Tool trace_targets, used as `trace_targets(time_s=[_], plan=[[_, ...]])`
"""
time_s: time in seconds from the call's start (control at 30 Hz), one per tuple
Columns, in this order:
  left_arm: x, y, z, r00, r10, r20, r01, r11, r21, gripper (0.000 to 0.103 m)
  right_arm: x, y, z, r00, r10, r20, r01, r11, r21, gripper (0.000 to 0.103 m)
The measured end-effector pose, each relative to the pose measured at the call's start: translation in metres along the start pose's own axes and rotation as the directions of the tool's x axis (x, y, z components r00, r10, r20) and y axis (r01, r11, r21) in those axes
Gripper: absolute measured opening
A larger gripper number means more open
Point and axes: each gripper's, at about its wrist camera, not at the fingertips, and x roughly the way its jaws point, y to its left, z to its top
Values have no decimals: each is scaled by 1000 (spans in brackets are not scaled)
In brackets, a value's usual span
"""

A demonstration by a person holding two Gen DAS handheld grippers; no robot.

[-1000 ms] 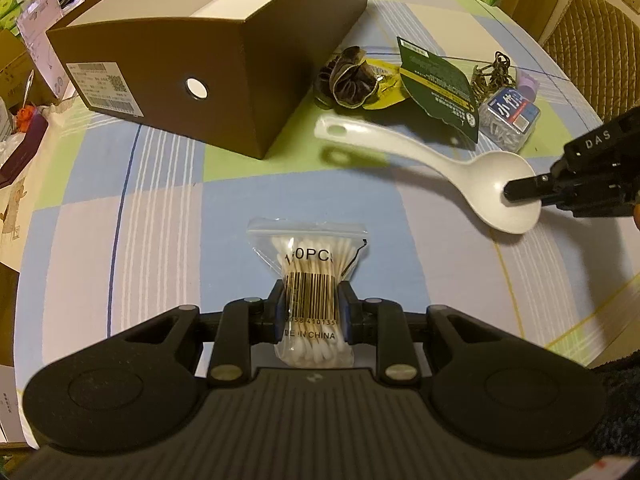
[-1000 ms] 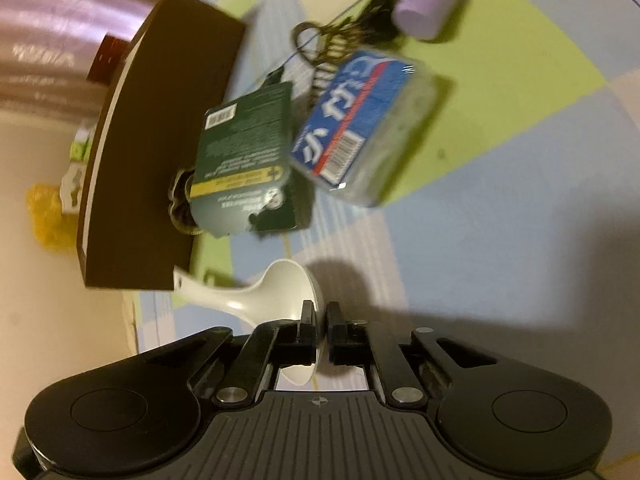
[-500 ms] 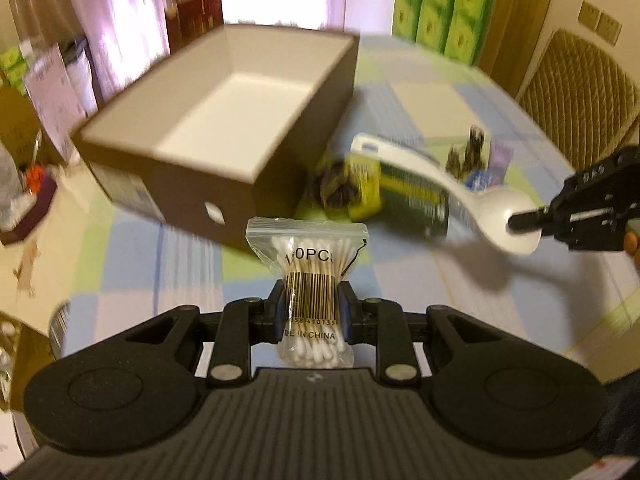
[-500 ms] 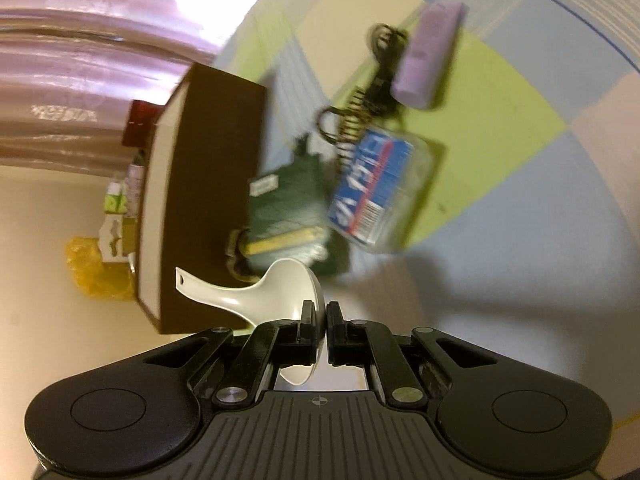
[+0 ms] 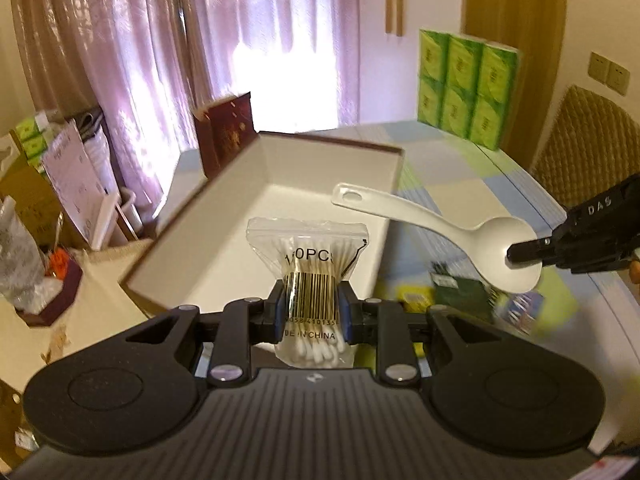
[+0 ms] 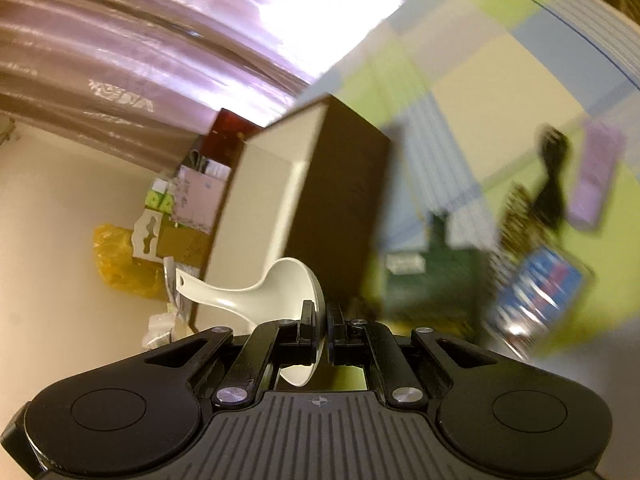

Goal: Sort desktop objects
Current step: 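Carry the swab bag and ladle into the brown box while both tools open to release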

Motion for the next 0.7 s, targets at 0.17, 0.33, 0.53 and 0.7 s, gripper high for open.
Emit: trace_targets(time_s=[0.17, 0.33, 0.53, 0.7], plan=[[21, 24, 19, 1000, 14, 5, -13, 1000, -3, 21, 38, 42, 18, 999, -20, 35, 23, 996, -91, 2], [42, 41, 27, 1000, 0, 0, 0, 1000, -1, 21, 72, 66, 25, 997, -58, 46, 64, 987, -147, 2], [66, 52, 25, 999, -21, -24, 21, 1000, 6, 21, 110, 91, 17, 988, -148, 48, 156, 947, -281, 2], [86, 57, 20, 998, -39, -51, 39, 999, -8, 21, 135, 109, -5, 973, -224, 59, 227, 870, -438, 2]])
